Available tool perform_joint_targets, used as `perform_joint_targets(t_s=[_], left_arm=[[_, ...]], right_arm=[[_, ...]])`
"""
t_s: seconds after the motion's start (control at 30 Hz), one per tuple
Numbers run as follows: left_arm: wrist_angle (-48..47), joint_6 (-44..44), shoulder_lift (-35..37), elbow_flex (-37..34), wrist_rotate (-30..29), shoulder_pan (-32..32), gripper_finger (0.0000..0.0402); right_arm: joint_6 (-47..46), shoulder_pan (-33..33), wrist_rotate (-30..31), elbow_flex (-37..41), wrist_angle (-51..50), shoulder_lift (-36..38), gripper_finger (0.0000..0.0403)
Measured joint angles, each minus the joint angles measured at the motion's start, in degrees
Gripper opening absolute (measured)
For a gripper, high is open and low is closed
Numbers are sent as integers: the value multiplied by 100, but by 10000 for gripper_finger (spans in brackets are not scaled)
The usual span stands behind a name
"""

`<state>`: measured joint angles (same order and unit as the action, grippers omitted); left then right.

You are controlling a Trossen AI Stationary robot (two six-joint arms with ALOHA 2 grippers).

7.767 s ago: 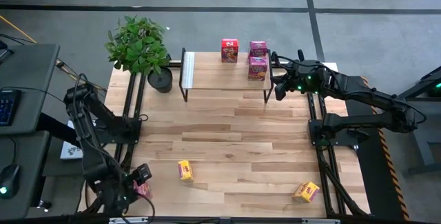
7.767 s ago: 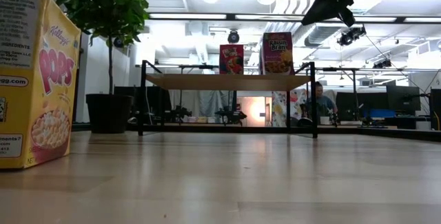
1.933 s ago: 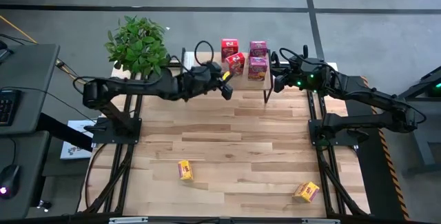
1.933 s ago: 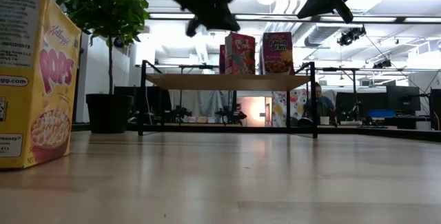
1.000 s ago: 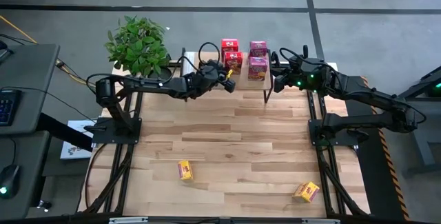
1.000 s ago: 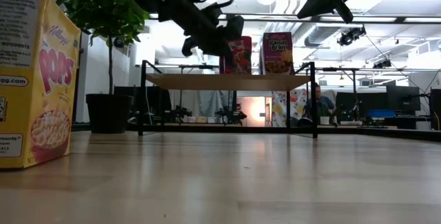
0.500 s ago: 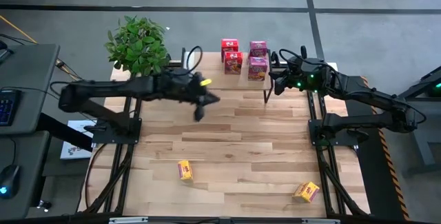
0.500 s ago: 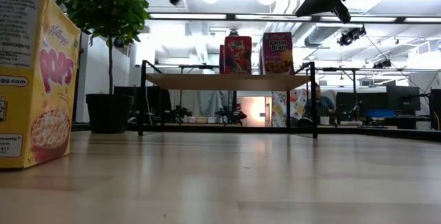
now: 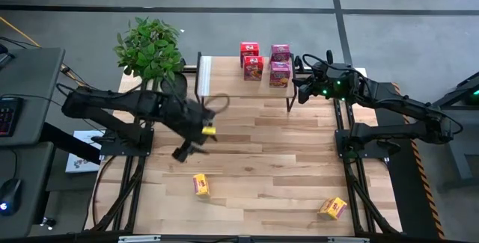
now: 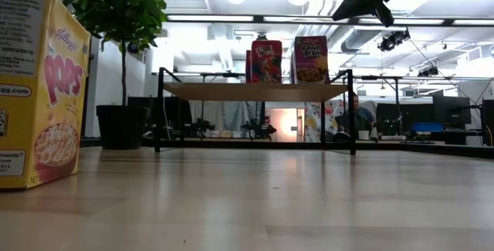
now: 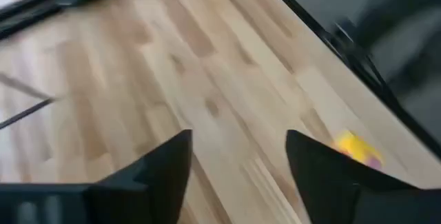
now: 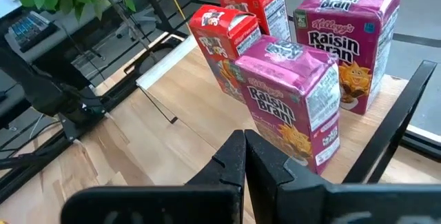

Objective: Stack cereal on shelf
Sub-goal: Put the left yellow cereal box on the shelf

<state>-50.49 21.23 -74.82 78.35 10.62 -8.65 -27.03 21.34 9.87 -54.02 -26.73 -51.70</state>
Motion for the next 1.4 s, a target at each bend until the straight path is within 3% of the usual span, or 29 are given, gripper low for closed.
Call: perform_joint_targets(t_s=[0.27, 0.7, 0.97, 1.4], left_arm=[[-637, 1046, -380, 238, -9, -1108, 292], [-658, 1663, -1536, 238, -948, -2510, 299], [-654, 1850, -2088, 234, -1548, -2618, 299], [-961, 2115, -2197, -50, -1090, -2581, 298]], right_arm=[[-162, 0, 0, 0, -379, 1, 0], [-114, 1, -135, 0, -432, 0, 0], [-144, 0, -153, 0, -434, 0, 0], [-123, 0, -151, 0, -436, 0, 0]])
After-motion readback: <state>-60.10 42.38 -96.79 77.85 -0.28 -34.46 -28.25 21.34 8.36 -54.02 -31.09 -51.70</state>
